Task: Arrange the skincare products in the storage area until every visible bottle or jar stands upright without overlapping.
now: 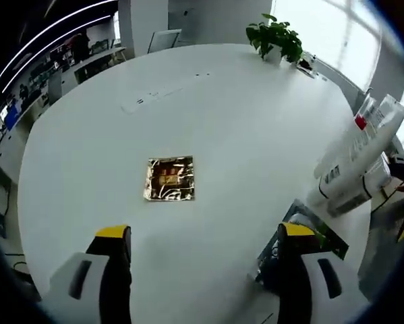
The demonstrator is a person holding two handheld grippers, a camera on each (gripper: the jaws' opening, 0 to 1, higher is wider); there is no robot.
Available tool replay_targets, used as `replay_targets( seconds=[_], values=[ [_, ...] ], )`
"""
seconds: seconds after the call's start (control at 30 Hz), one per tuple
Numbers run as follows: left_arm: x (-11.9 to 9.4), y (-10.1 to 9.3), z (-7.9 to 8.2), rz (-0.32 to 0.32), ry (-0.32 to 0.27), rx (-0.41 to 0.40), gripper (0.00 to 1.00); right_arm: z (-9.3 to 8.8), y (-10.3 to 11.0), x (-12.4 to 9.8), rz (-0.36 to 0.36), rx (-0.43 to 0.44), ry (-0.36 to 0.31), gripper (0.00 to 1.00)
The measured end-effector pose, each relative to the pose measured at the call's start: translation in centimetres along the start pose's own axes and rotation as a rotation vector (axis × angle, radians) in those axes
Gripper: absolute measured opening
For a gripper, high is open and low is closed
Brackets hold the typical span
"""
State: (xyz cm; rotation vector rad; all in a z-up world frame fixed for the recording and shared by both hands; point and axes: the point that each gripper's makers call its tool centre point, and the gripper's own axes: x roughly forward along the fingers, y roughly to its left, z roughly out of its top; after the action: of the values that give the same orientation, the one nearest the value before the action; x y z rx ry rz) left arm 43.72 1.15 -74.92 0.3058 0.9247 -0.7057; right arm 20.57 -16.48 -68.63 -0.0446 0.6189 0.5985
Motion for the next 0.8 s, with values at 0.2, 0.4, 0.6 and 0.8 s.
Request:
replay_targets(
  seconds=[0.2, 0.4, 0.6, 0.8],
  values=[
    [1.0, 0.7, 0.6, 0.019, 0.012, -0.002, 0.81, 0.0, -0.2, 0.0, -0.01, -0.004, 0.003, 0.95],
    [2.7, 1.8, 1.5, 0.03, 0.029, -0.003, 0.79, 0.0, -0.2, 0.0, -0.008, 0.004, 0.002, 0.95],
    [3.1, 2.5, 2.3, 0.046, 0.036, -0.007, 0.77, -0.1, -0.3, 0.0, -0.012, 0.006, 0.006, 0.95],
    [4.5, 3.7, 2.9, 0.065, 0.049, -0.007, 0.74, -0.2, -0.3, 0.0, -0.014, 0.008, 0.008, 0.95]
  ],
)
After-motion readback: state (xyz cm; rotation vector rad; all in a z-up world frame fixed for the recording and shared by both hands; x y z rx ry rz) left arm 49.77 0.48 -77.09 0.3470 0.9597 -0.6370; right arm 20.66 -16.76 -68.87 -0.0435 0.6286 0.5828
